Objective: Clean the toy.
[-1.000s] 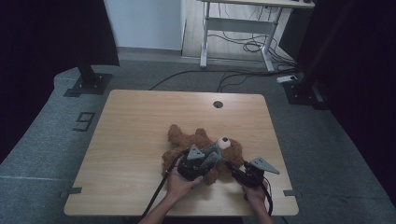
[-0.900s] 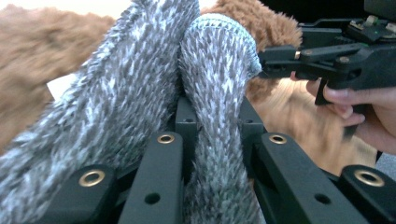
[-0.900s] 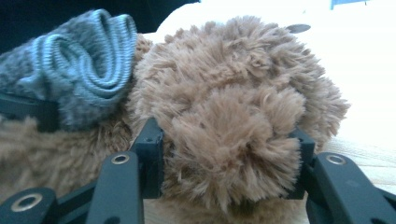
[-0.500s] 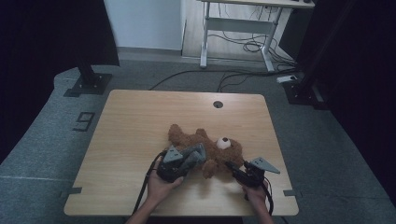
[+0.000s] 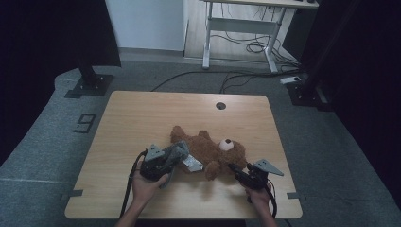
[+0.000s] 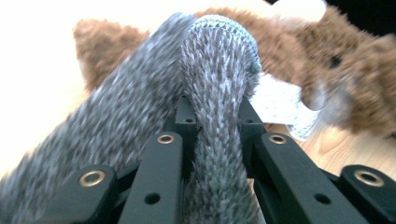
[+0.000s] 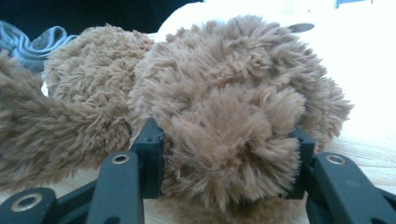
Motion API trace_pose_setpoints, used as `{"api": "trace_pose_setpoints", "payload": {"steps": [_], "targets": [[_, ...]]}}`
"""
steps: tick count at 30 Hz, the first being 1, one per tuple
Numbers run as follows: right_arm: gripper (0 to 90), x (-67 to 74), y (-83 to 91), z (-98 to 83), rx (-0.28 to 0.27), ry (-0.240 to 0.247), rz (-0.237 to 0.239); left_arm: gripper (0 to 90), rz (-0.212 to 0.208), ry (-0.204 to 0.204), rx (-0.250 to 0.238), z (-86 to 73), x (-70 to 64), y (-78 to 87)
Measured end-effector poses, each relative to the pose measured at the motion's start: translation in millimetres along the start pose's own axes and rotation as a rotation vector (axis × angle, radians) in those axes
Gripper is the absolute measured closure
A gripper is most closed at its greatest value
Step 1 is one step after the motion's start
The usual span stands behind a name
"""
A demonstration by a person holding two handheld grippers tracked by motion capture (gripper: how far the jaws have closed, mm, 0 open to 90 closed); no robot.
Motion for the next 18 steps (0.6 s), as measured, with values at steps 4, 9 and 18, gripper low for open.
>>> {"api": "trace_pose_setpoints", "payload": {"steps": [4, 9, 18], "targets": [[47.8, -0.5, 0.1, -0.4, 0.0, -0.001, 0.001, 76.7, -0.031, -0.037, -0.007, 20.1, -18.6, -9.4], [47.8, -0.6, 0.4, -0.7, 0.0, 0.003, 0.002, 76.7, -0.087, -0.098, -0.018, 55.7, -52.7, -31.5], [47.7, -0.8, 1.0, -1.1, 0.003, 0.003, 0.003, 76.7, -0.185, -0.17, 0.068, 66.5, -109.7, -93.1]]}}
Point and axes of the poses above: each handheld gripper's, and its own axes: y roughly backward along the jaws, z roughly out of its top, x roughly to its left, the point moved 10 cm from there along -y, roughly forward along the jaws, and after that the axes turned 11 degrees about -z, right-handed, at the moved point
